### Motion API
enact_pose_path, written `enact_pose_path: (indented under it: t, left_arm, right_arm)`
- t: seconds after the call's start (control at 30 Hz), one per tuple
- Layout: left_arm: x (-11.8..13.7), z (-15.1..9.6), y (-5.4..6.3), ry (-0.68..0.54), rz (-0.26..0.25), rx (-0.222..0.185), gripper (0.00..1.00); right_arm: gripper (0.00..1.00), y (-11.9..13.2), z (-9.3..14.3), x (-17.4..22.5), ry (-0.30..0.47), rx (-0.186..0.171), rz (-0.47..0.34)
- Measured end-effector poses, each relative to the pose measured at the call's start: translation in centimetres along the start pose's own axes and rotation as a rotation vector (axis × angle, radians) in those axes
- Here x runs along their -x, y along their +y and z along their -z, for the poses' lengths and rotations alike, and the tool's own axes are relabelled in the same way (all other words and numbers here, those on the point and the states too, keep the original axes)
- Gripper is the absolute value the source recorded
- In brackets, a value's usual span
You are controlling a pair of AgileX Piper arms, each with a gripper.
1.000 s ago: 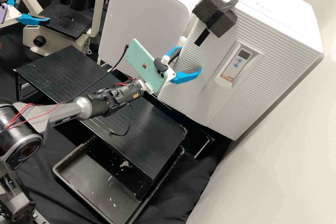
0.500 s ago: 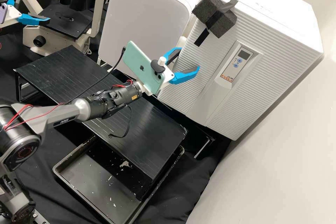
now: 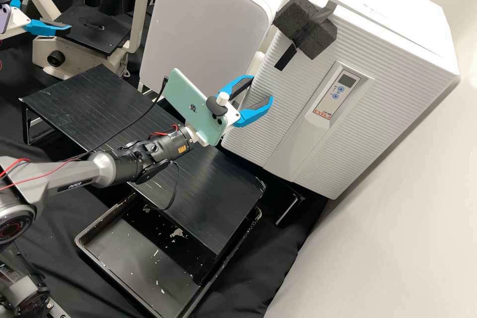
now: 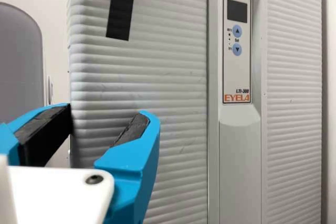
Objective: Open the incubator door
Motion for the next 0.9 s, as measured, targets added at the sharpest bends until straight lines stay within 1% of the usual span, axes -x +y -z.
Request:
enact_pose_path:
  t: [0.23, 0.4, 0.43, 0.47, 0.57, 0.63, 0.7, 0.77, 0.87, 0.9]
  left_arm:
    - [0.0, 0.0, 0.0, 0.0, 0.0, 0.0, 1.0]
    - [0.0, 0.0, 0.0, 0.0, 0.0, 0.0, 1.0]
    - [0.0, 0.0, 0.0, 0.0, 0.0, 0.0, 1.0]
    - [0.0, 0.0, 0.0, 0.0, 0.0, 0.0, 1.0]
    - [0.0, 0.0, 0.0, 0.0, 0.0, 0.0, 1.0]
    - [0.0, 0.0, 0.0, 0.0, 0.0, 0.0, 1.0]
    - [0.0, 0.0, 0.0, 0.0, 0.0, 0.0, 1.0]
    - [0.0, 0.0, 0.0, 0.0, 0.0, 0.0, 1.0]
    - [0.0, 0.0, 0.0, 0.0, 0.0, 0.0, 1.0]
    - [0.0, 0.0, 0.0, 0.0, 0.0, 0.0, 1.0]
  right_arm:
    - [0.0, 0.9, -0.5, 2.1, 0.021, 0.002, -0.027]
    - [0.0, 1.1, -0.4, 4.4, 0.002, 0.026, -0.088]
    - [0.0, 1.1, -0.3, 5.1, -0.011, 0.044, -0.125]
    - [0.0, 1.0, -0.1, 5.6, -0.017, 0.048, -0.135]
    - [0.0, 0.8, 0.2, 7.4, -0.055, 0.085, -0.207]
    - [0.0, 0.6, 0.6, 8.8, -0.06, 0.101, -0.234]
    - [0.0, 0.2, 0.6, 10.2, -0.075, 0.132, -0.258]
    - [0.0, -0.2, 0.8, 11.4, -0.067, 0.165, -0.258]
    - [0.0, -0.9, 0.8, 12.9, -0.053, 0.215, -0.219]
    - [0.0, -1.1, 0.8, 13.2, -0.05, 0.226, -0.207]
